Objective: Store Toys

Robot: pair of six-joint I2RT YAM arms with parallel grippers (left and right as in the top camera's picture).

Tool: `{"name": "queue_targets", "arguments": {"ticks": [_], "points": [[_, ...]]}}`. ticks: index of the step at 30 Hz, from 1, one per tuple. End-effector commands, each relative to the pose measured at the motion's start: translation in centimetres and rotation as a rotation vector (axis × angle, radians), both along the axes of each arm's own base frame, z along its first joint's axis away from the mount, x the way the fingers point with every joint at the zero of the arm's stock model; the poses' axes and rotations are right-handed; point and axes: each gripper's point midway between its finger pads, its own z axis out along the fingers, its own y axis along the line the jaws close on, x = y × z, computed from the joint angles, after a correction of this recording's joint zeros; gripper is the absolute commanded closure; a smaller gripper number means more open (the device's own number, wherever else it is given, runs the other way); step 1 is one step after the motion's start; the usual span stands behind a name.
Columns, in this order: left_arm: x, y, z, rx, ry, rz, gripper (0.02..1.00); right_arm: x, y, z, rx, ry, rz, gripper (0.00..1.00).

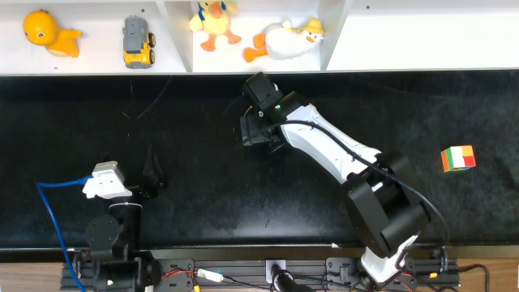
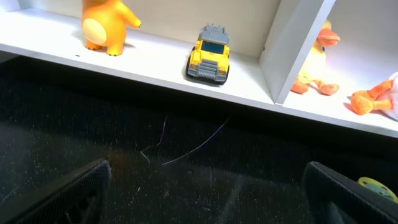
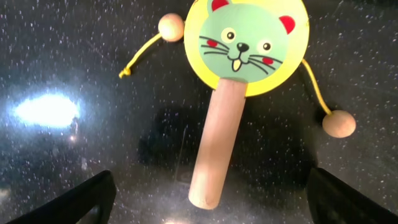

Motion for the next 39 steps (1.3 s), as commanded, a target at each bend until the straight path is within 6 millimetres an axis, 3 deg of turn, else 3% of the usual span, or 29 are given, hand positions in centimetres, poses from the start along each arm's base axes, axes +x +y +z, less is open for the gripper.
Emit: {"name": "queue_targets", "arguments": {"ticks": [1,4,10,27,34,39], "points": [[0.0,0.0,-0.1,0.006,-0.008,0.005,0.02,0.4,0.2,-1.2,-0.016,0.015,-0.019,0.176],[0.0,0.0,-0.1,0.006,-0.008,0.005,0.023,0.3,0.1,-1.5,-0.016,0.025,-0.033,0.242],[0.0,0.0,-0.1,0.006,-0.008,0.005,0.02,0.2,0.0,-1.5,-0.019,0.029,-0.036,0.509],[0.0,0.0,-0.1,0.006,-0.008,0.005,0.02,-0.5,-0.5,-1.7,-0.039,0.061,-0.036,0.95],[0.0,0.0,-0.1,0.006,-0.008,0.005,0.02,-2.1,-0.4,-1.4,-0.024,0.137,-0.024,0.956],[0.0,0.0,-0.1,0.006,-0.008,0.005,0.02,-3.7,-1.1,1.2,-0.052,0.212,-0.049,0.956]]}}
